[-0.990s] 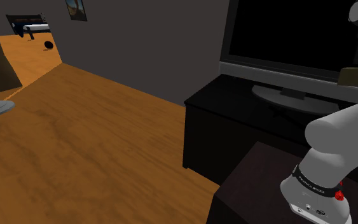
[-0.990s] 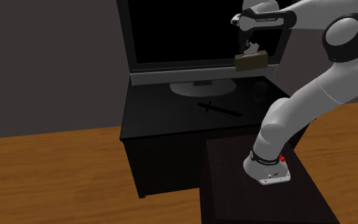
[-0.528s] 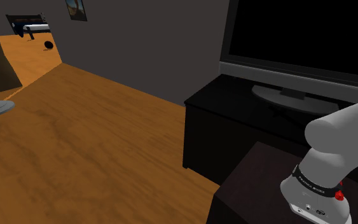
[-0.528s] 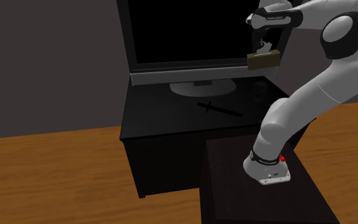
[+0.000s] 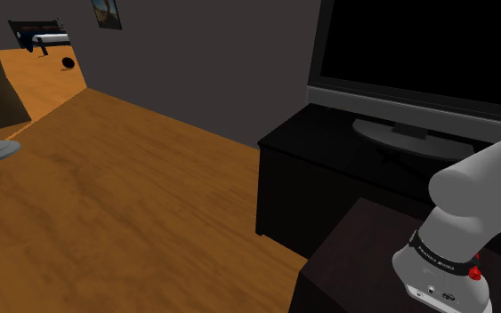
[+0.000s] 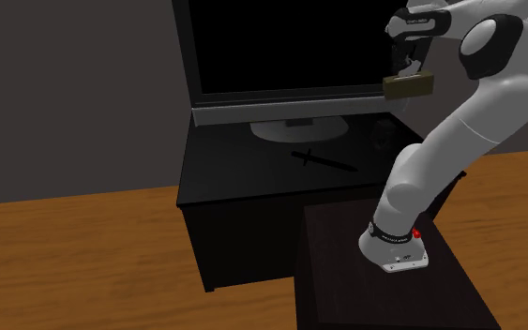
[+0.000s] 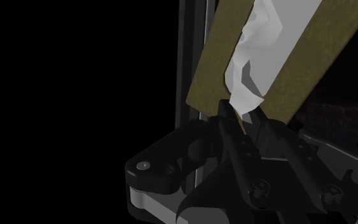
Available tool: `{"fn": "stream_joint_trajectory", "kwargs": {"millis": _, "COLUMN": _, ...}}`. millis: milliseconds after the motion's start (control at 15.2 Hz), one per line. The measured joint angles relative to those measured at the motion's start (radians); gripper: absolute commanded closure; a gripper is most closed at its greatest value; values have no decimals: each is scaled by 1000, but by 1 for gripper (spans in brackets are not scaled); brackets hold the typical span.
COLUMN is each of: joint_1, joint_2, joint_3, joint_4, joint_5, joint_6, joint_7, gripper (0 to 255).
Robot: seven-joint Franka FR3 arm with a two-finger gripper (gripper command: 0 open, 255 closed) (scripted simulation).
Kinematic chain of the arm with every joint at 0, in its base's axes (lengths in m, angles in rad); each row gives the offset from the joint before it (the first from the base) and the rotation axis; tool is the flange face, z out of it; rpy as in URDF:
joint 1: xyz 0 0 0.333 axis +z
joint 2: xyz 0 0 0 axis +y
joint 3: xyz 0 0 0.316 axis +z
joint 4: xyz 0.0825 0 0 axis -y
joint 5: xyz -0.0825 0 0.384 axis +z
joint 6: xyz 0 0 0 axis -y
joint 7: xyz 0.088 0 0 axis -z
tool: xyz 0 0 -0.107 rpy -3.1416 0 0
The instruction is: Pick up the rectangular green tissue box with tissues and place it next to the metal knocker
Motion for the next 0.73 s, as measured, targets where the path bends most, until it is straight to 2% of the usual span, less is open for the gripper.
{"fn": "stream_joint_trajectory", "kwargs": {"millis": 198, "joint_1": 83, "joint_2": 51, "joint_3": -157, "joint_4": 71, "joint_5": 63, "joint_6": 16, "joint_7": -102, "gripper": 255}}
{"fn": "stream_joint_trajectory", "kwargs": {"millis": 330, "joint_1": 173, "joint_2": 80, "joint_3": -292, "joint_4": 125, "joint_5": 107, "joint_6": 19, "joint_7": -170, "gripper": 255}}
{"fn": "stream_joint_trajectory", "kwargs": {"millis": 462, "joint_1": 297, "joint_2": 84, "joint_3": -445, "joint_4": 184, "joint_5": 126, "joint_6": 13, "joint_7": -218, "gripper": 255}}
{"fn": "stream_joint_trajectory", "kwargs": {"millis": 528, "joint_1": 337, "joint_2": 77, "joint_3": -490, "joint_4": 196, "joint_5": 120, "joint_6": 16, "joint_7": -223, "gripper": 255}}
{"fn": "stream_joint_trajectory", "kwargs": {"millis": 726, "joint_1": 366, "joint_2": 67, "joint_3": -526, "joint_4": 178, "joint_5": 105, "joint_6": 43, "joint_7": -219, "gripper": 255}}
